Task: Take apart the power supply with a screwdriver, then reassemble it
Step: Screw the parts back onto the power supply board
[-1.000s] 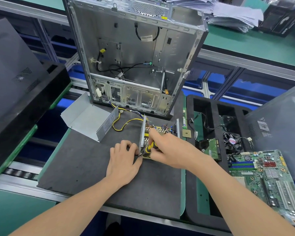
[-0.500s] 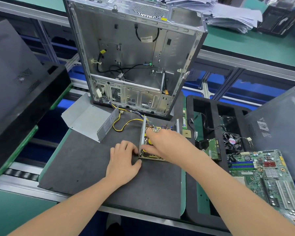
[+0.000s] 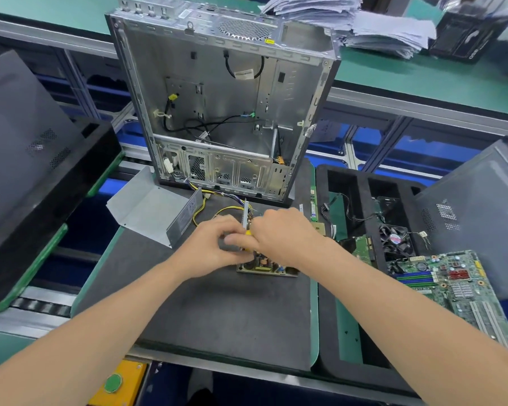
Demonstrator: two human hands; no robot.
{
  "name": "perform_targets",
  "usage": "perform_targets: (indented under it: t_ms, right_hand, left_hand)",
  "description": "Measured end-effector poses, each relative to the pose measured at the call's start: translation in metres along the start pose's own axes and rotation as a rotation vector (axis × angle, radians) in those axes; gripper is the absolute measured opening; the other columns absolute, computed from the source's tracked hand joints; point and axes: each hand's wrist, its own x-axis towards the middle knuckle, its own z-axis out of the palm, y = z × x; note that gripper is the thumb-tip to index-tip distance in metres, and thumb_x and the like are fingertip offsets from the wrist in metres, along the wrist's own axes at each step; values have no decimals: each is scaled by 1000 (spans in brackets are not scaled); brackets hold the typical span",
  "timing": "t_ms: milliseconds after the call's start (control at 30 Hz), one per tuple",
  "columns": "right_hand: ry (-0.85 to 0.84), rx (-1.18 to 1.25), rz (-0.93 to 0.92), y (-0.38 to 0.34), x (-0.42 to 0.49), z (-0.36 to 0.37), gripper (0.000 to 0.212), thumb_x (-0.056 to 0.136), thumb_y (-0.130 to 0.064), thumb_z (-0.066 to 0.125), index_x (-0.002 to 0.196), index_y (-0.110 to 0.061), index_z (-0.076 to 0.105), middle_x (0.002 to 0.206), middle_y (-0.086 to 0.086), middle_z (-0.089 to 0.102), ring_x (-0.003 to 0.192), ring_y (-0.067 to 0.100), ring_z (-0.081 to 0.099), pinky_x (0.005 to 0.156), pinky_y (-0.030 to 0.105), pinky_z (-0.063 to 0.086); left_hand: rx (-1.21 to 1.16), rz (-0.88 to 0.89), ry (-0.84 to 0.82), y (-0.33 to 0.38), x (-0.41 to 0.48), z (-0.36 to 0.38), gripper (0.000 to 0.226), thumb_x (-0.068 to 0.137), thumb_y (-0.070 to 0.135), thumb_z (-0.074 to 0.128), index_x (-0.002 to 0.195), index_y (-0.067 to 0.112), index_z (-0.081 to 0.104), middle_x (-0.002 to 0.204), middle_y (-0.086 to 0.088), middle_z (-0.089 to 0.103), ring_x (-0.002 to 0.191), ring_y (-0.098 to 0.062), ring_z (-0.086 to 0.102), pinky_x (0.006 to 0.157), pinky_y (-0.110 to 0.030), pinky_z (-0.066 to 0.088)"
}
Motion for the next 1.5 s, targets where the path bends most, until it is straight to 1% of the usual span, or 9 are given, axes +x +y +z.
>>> perform_targets:
  t_ms: [67, 133, 233, 333, 467, 800, 1167, 1400, 1500]
  right_hand:
    - [-2, -11, 25, -1, -2, -3, 67, 100, -76, 29, 67, -18, 36, 66, 2, 36, 61, 27, 51, 51, 33, 22]
    - [35, 100, 6, 1, -4, -4, 55, 104, -66, 40, 80, -17, 50, 76, 4, 50, 74, 32, 58, 56, 36, 33]
    - [29, 384, -179, 7, -7, -17, 21, 100, -31, 58, 117, -18, 58, 108, 2, 62, 98, 27, 60, 80, 44, 51]
    - [-17, 362, -213, 13, -6, -22, 20, 102, -25, 61, 118, -15, 66, 112, 4, 64, 108, 24, 60, 92, 45, 51]
    - [28, 362, -207, 11, -8, -16, 18, 103, -27, 59, 115, -15, 66, 109, 2, 62, 103, 23, 60, 90, 43, 52]
    - [85, 401, -183, 11, -14, -12, 15, 103, -29, 59, 110, -17, 64, 108, -1, 63, 102, 21, 61, 88, 43, 53]
    - [101, 437, -170, 11, -12, -9, 13, 101, -28, 63, 108, -19, 67, 105, -3, 64, 102, 18, 59, 89, 40, 51]
    - [69, 458, -172, 14, -12, -12, 11, 100, -24, 66, 109, -18, 67, 105, -2, 63, 103, 19, 59, 91, 42, 52]
    - [47, 464, -165, 16, -12, -12, 11, 100, -18, 65, 112, -19, 66, 108, -3, 64, 102, 18, 58, 88, 42, 53]
  left_hand:
    - [-26, -92, -19, 0, 3, 1, 27, 72, 27, 94, 84, 38, 72, 86, 10, 69, 84, -9, 62, 74, -29, 46]
    - [-35, -125, -6, -2, 7, 4, 23, 69, 38, 91, 82, 42, 72, 83, 14, 70, 78, -3, 60, 70, -24, 45]
    - [-20, -121, 4, -7, 10, 5, 22, 68, 52, 79, 87, 43, 73, 88, 14, 72, 83, -7, 60, 80, -34, 49]
    - [-51, -84, -40, -11, 10, 4, 18, 73, 49, 81, 89, 50, 73, 90, 18, 73, 87, -1, 59, 85, -36, 49]
    - [-12, -65, -77, -17, 12, 2, 18, 78, 49, 80, 92, 41, 73, 88, 12, 70, 85, -17, 56, 86, -47, 50]
    - [60, -23, -118, -18, 16, -1, 28, 81, 34, 87, 82, 54, 67, 79, 22, 64, 81, -5, 48, 76, -33, 44]
    - [75, -3, -123, -18, 16, -3, 21, 78, 43, 85, 84, 54, 68, 80, 25, 65, 82, -2, 52, 75, -32, 43]
    - [69, -3, -117, -16, 20, -3, 31, 76, 35, 90, 83, 53, 67, 78, 23, 66, 78, 1, 53, 69, -12, 40]
    - [66, -29, -145, -19, 19, -6, 31, 77, 31, 91, 90, 48, 68, 86, 16, 70, 83, -6, 59, 76, -23, 46]
